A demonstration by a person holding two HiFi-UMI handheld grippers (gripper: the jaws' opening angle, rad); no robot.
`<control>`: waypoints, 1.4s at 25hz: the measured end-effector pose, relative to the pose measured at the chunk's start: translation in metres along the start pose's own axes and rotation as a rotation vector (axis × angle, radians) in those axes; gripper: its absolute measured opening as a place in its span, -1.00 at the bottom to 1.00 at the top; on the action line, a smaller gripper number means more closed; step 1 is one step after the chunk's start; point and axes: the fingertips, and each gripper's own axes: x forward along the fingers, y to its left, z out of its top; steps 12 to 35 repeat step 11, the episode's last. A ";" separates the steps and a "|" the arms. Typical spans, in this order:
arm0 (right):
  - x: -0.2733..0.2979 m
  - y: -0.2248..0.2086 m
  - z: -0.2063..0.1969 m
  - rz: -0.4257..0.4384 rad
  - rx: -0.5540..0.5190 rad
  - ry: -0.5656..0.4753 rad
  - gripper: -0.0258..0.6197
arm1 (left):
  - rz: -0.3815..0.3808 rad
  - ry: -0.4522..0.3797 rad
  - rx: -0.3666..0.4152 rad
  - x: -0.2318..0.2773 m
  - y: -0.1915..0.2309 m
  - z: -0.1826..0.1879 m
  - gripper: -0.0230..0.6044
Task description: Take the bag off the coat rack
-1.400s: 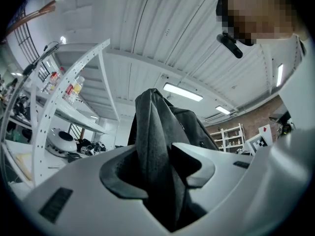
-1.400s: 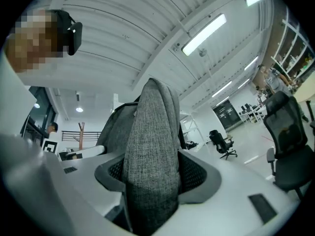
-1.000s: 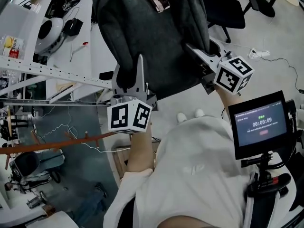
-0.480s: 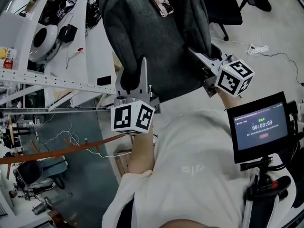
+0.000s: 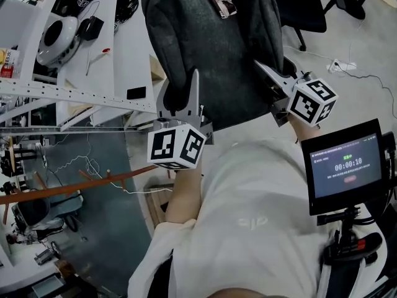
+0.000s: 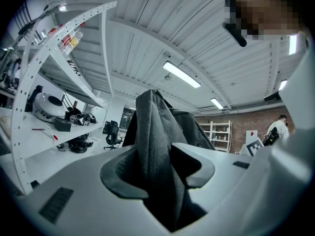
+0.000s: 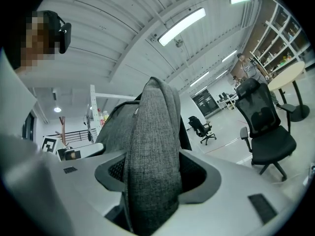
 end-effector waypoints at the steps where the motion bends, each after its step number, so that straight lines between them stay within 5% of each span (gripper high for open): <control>1: -0.001 0.001 -0.002 -0.001 0.002 0.005 -0.08 | 0.001 0.004 -0.003 -0.001 0.000 -0.001 -0.35; 35: -0.010 0.002 -0.014 -0.022 0.030 0.040 -0.08 | 0.009 0.046 -0.029 -0.009 0.000 -0.012 -0.35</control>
